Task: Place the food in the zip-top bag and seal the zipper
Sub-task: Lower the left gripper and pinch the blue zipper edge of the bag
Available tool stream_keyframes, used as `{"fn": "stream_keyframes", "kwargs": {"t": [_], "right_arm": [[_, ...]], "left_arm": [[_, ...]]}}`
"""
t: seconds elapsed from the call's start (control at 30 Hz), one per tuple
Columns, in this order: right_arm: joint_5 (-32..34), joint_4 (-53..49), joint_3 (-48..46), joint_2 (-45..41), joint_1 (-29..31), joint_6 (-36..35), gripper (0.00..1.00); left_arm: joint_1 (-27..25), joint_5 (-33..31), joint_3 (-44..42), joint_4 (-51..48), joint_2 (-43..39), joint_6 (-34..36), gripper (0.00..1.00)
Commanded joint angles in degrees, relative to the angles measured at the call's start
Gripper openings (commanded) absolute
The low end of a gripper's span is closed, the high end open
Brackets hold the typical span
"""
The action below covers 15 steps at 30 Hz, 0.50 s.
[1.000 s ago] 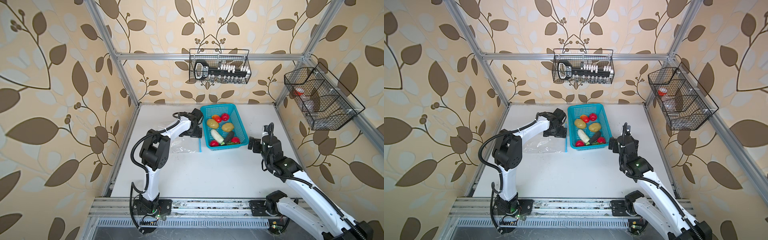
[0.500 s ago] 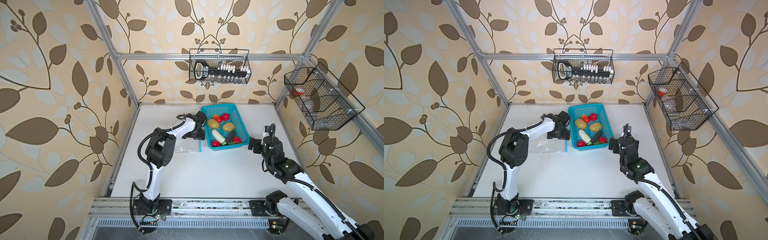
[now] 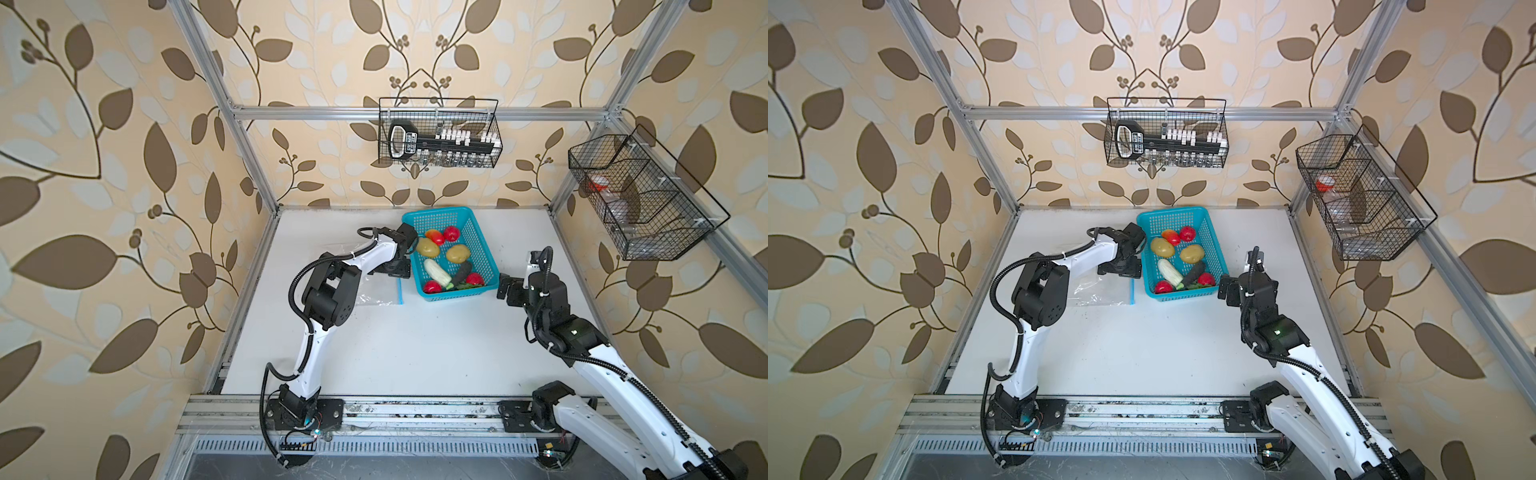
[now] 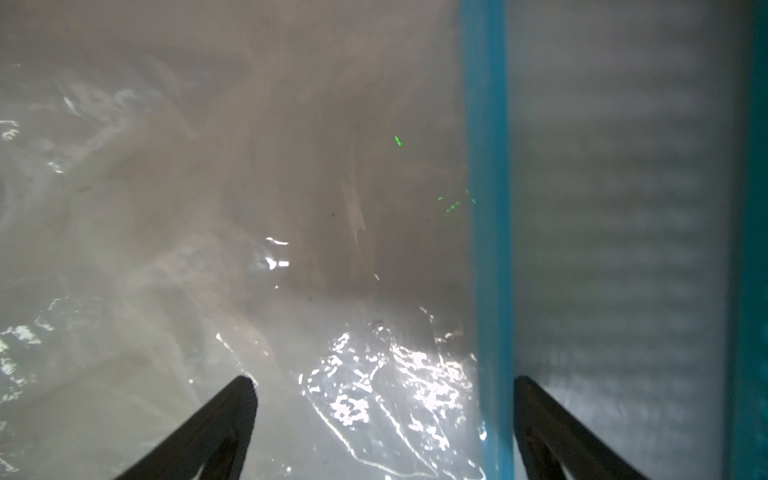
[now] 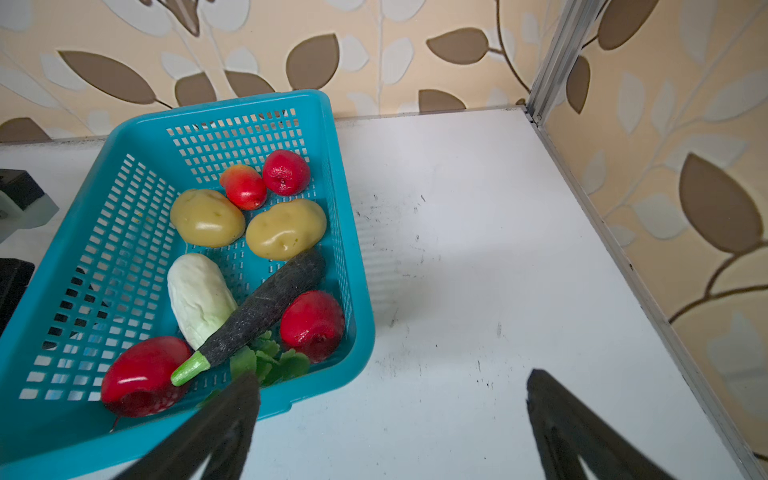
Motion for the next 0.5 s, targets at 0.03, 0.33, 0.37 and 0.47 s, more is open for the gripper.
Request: {"fn": "stream_keyframes", "kwargs": {"t": [0.03, 0.33, 0.37, 0.47], "right_arm": [[-1.2, 0.9, -0.8, -0.1, -0.5, 0.1, 1.0], [-1.5, 0.8, -0.9, 0.0, -0.8, 0.2, 1.0], [-1.5, 0.8, -0.9, 0.0, -0.7, 0.3, 1.0], [-1.5, 0.7, -0.8, -0.1, -0.7, 0.3, 1.0]], "left_arm": [[-0.6, -3.1, -0.6, -0.8, -2.0, 0.1, 0.94], [-0.5, -5.1, -0.9, -0.2, -1.4, 1.2, 0.75], [-0.5, -5.4, -1.2, 0.3, -1.4, 1.4, 0.72], [-0.6, -5.5, -1.9, 1.2, -1.4, 1.8, 0.64]]}}
